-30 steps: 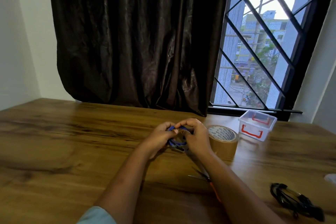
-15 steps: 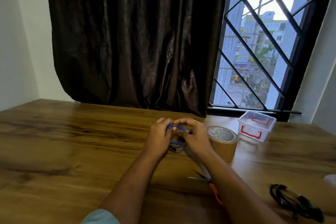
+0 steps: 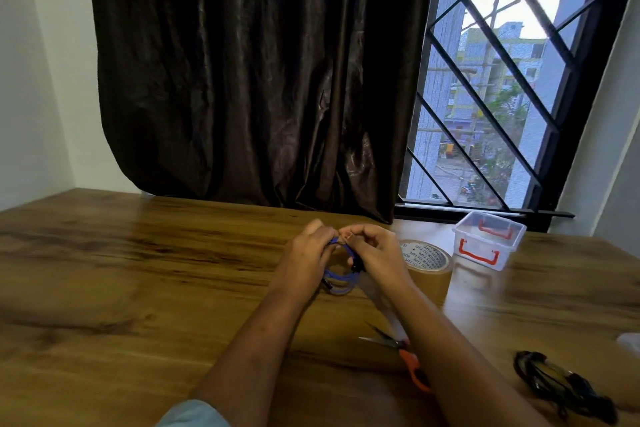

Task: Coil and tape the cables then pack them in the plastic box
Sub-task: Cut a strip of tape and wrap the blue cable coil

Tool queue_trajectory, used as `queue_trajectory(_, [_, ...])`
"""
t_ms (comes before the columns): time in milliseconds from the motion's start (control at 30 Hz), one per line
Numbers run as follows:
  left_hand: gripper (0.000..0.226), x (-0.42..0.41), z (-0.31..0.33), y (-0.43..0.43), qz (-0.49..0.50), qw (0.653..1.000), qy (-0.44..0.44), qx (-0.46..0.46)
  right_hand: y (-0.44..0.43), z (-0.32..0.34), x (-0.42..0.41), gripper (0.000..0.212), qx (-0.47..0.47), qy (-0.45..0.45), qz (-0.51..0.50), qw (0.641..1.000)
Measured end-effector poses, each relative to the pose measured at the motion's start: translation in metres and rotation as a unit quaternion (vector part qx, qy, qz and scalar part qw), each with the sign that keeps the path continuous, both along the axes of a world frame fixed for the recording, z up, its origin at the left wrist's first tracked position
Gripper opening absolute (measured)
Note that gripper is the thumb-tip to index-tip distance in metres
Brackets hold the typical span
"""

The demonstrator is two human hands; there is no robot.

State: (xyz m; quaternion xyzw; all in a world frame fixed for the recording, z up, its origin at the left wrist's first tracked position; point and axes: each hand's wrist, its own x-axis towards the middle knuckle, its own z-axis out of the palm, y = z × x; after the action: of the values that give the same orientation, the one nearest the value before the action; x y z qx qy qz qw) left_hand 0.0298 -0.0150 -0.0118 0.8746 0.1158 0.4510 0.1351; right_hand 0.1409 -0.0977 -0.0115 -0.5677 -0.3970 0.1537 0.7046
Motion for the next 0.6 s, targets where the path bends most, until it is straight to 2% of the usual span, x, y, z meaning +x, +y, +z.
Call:
queue_trajectory(167, [0.010, -0.0027, 0.0041, -0.0030, -0.004, 1.000, 0.002, -0.002, -0.0015, 0.0000, 0.0030, 0.012, -0.024, -0.010, 0.003, 1.000])
queue_trajectory(333, [0.014, -0.0023, 0.0045, -0.0024, 0.007, 1.000, 0.012, -0.023, -0.0039, -0.0003, -0.0001, 0.017, -0.006, 0.031, 0.041, 0.999])
queue_trajectory(433, [0.015, -0.0018, 0.0050, -0.0024, 0.005, 1.000, 0.011, -0.022, -0.0064, 0.0011, 0.0002, 0.010, -0.027, 0.012, 0.043, 0.999])
queue_trajectory(600, [0.015, -0.0019, 0.0043, -0.0025, 0.017, 1.000, 0.005, -0.020, -0.0072, 0.0042, -0.0001, 0.008, -0.041, 0.068, 0.052, 0.995])
